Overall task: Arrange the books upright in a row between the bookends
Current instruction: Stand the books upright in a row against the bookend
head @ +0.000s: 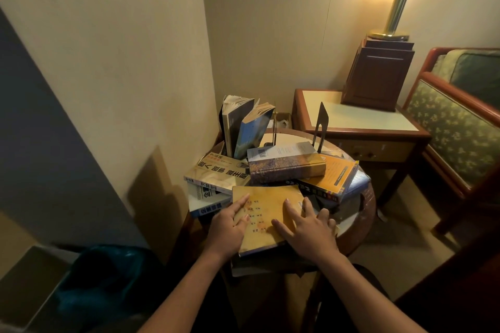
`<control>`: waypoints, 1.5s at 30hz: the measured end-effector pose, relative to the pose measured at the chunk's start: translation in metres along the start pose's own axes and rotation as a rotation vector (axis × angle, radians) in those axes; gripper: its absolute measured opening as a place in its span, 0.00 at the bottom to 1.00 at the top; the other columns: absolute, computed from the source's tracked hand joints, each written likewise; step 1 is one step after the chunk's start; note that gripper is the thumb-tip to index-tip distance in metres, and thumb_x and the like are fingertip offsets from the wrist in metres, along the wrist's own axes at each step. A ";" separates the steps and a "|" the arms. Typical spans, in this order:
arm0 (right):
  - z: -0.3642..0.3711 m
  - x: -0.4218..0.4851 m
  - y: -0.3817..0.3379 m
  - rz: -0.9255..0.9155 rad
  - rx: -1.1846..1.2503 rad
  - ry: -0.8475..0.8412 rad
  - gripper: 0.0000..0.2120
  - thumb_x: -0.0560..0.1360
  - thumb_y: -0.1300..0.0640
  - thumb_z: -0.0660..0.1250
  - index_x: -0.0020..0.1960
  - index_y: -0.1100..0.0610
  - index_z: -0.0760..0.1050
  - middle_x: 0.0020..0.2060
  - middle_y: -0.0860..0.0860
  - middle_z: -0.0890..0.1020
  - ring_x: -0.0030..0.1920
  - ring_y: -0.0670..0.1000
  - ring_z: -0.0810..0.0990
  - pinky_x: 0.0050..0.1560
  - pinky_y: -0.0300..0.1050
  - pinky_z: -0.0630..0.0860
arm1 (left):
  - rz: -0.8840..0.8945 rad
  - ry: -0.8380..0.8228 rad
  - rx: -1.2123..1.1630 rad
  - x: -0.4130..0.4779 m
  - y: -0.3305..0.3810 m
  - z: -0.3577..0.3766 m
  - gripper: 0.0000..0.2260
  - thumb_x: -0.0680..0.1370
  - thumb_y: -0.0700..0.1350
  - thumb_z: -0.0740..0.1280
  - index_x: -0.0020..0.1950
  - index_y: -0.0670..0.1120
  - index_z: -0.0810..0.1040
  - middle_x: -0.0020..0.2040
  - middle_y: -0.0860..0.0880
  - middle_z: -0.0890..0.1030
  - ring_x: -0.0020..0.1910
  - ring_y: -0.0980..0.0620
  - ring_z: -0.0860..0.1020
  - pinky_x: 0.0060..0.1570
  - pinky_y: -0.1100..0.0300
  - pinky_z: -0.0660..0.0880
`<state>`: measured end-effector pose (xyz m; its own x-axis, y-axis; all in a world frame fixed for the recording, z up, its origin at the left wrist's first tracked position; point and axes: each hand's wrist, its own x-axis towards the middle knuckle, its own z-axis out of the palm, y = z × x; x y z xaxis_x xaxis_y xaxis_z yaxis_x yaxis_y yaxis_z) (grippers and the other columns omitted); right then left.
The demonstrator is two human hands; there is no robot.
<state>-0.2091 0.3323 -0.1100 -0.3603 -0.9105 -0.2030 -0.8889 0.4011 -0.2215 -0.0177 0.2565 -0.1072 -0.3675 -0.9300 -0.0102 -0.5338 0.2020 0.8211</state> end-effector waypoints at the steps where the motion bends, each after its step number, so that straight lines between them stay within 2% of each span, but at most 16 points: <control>1: -0.001 -0.001 -0.002 0.005 0.034 -0.013 0.38 0.73 0.23 0.43 0.79 0.34 0.40 0.81 0.53 0.45 0.75 0.63 0.51 0.72 0.64 0.54 | 0.008 -0.018 0.016 0.001 0.006 -0.006 0.24 0.82 0.46 0.65 0.74 0.65 0.65 0.59 0.52 0.77 0.45 0.53 0.82 0.39 0.59 0.82; 7: -0.012 -0.003 -0.023 -0.073 0.189 -0.007 0.31 0.77 0.28 0.42 0.78 0.32 0.39 0.81 0.52 0.42 0.80 0.61 0.43 0.75 0.67 0.44 | 0.040 -0.043 -0.017 0.009 0.053 -0.041 0.23 0.82 0.43 0.64 0.76 0.58 0.66 0.49 0.58 0.77 0.41 0.45 0.84 0.36 0.50 0.82; 14: -0.023 -0.001 -0.039 -0.226 0.792 -0.007 0.29 0.76 0.27 0.47 0.75 0.28 0.46 0.81 0.50 0.50 0.80 0.58 0.49 0.76 0.65 0.52 | 0.111 -0.045 -0.074 0.018 0.100 -0.055 0.22 0.84 0.46 0.61 0.77 0.60 0.65 0.41 0.56 0.78 0.29 0.59 0.77 0.29 0.63 0.74; 18: -0.039 0.000 -0.037 -0.294 1.023 0.019 0.31 0.77 0.28 0.52 0.77 0.32 0.50 0.80 0.46 0.56 0.78 0.51 0.59 0.76 0.56 0.61 | 0.186 -0.041 -0.159 0.007 0.115 -0.041 0.22 0.85 0.47 0.59 0.79 0.58 0.62 0.48 0.67 0.71 0.43 0.62 0.81 0.43 0.62 0.81; 20: -0.049 -0.001 -0.034 -0.329 1.130 0.018 0.31 0.77 0.29 0.54 0.77 0.32 0.52 0.80 0.43 0.57 0.79 0.47 0.58 0.77 0.52 0.61 | 0.204 -0.035 -0.191 0.003 0.120 -0.033 0.22 0.85 0.47 0.59 0.79 0.56 0.60 0.51 0.66 0.71 0.45 0.73 0.77 0.44 0.69 0.78; 24: -0.071 -0.007 -0.028 -0.367 1.207 0.008 0.24 0.85 0.48 0.52 0.80 0.41 0.53 0.78 0.42 0.57 0.75 0.42 0.58 0.65 0.28 0.66 | 0.200 -0.070 -0.287 0.002 0.125 -0.015 0.21 0.85 0.46 0.57 0.79 0.52 0.61 0.60 0.61 0.71 0.42 0.85 0.69 0.41 0.81 0.69; 28: -0.090 -0.012 -0.018 -0.373 1.153 0.045 0.23 0.85 0.49 0.51 0.79 0.42 0.55 0.75 0.38 0.59 0.66 0.27 0.64 0.59 0.23 0.67 | 0.242 -0.058 -0.315 0.004 0.128 0.004 0.22 0.85 0.51 0.56 0.80 0.56 0.59 0.78 0.54 0.63 0.68 0.70 0.62 0.53 0.84 0.61; 31: -0.101 -0.014 -0.010 -0.362 1.142 0.078 0.25 0.82 0.45 0.51 0.79 0.38 0.55 0.79 0.42 0.56 0.74 0.38 0.57 0.67 0.32 0.64 | 0.242 -0.041 -0.344 0.003 0.130 0.016 0.23 0.85 0.57 0.54 0.80 0.58 0.57 0.80 0.54 0.59 0.78 0.56 0.54 0.67 0.70 0.55; 32: -0.105 -0.015 -0.008 -0.357 1.161 0.070 0.26 0.81 0.43 0.52 0.78 0.36 0.56 0.80 0.43 0.56 0.76 0.44 0.56 0.71 0.40 0.65 | 0.239 -0.044 -0.338 0.003 0.129 0.021 0.23 0.85 0.57 0.53 0.80 0.57 0.57 0.79 0.53 0.60 0.78 0.55 0.55 0.69 0.67 0.55; 34: -0.112 -0.016 -0.002 -0.334 1.228 0.042 0.25 0.79 0.42 0.54 0.76 0.34 0.58 0.78 0.45 0.58 0.76 0.51 0.61 0.68 0.50 0.73 | 0.249 -0.052 -0.250 0.004 0.126 0.030 0.22 0.85 0.54 0.53 0.80 0.53 0.59 0.77 0.49 0.65 0.73 0.59 0.62 0.66 0.73 0.57; 36: -0.118 -0.018 0.003 -0.314 1.283 0.037 0.22 0.82 0.47 0.54 0.76 0.36 0.60 0.72 0.43 0.63 0.70 0.48 0.66 0.52 0.40 0.81 | 0.246 -0.069 -0.251 0.005 0.125 0.037 0.22 0.85 0.54 0.52 0.79 0.52 0.62 0.71 0.44 0.73 0.62 0.65 0.71 0.56 0.80 0.65; 38: -0.122 -0.021 0.008 -0.283 1.280 0.048 0.21 0.84 0.50 0.53 0.76 0.38 0.61 0.66 0.41 0.64 0.65 0.45 0.67 0.44 0.33 0.79 | 0.237 -0.095 -0.322 0.008 0.123 0.046 0.23 0.84 0.59 0.51 0.78 0.56 0.64 0.62 0.45 0.80 0.58 0.59 0.78 0.58 0.64 0.77; 39: -0.123 -0.020 0.012 -0.274 1.265 0.058 0.21 0.84 0.51 0.53 0.76 0.38 0.61 0.65 0.40 0.64 0.62 0.42 0.68 0.44 0.31 0.78 | 0.243 -0.093 -0.329 0.009 0.123 0.049 0.23 0.84 0.62 0.51 0.78 0.59 0.63 0.60 0.47 0.81 0.59 0.55 0.79 0.59 0.54 0.78; 41: -0.126 -0.018 0.018 -0.259 1.235 0.076 0.21 0.84 0.50 0.53 0.76 0.38 0.61 0.69 0.41 0.64 0.62 0.40 0.69 0.48 0.31 0.77 | 0.256 -0.097 -0.286 0.012 0.123 0.056 0.22 0.83 0.64 0.50 0.78 0.64 0.61 0.59 0.47 0.82 0.60 0.51 0.80 0.59 0.47 0.78; 43: -0.130 -0.019 0.024 -0.247 1.183 0.089 0.20 0.84 0.48 0.53 0.75 0.36 0.62 0.76 0.44 0.60 0.72 0.47 0.64 0.59 0.37 0.73 | 0.295 -0.094 -0.267 0.010 0.128 0.061 0.21 0.85 0.59 0.52 0.78 0.61 0.61 0.60 0.46 0.81 0.59 0.49 0.80 0.58 0.55 0.77; 45: -0.136 -0.021 0.030 -0.223 1.169 0.074 0.20 0.84 0.48 0.55 0.75 0.36 0.64 0.77 0.45 0.59 0.73 0.51 0.64 0.60 0.41 0.76 | 0.341 -0.083 -0.247 0.008 0.134 0.066 0.21 0.85 0.55 0.53 0.79 0.56 0.63 0.65 0.47 0.79 0.62 0.49 0.79 0.57 0.67 0.74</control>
<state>-0.2671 0.3495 0.0170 -0.2801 -0.9600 -0.0030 -0.1510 0.0472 -0.9874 -0.1421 0.2965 -0.0350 -0.5568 -0.7926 0.2485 -0.1758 0.4048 0.8973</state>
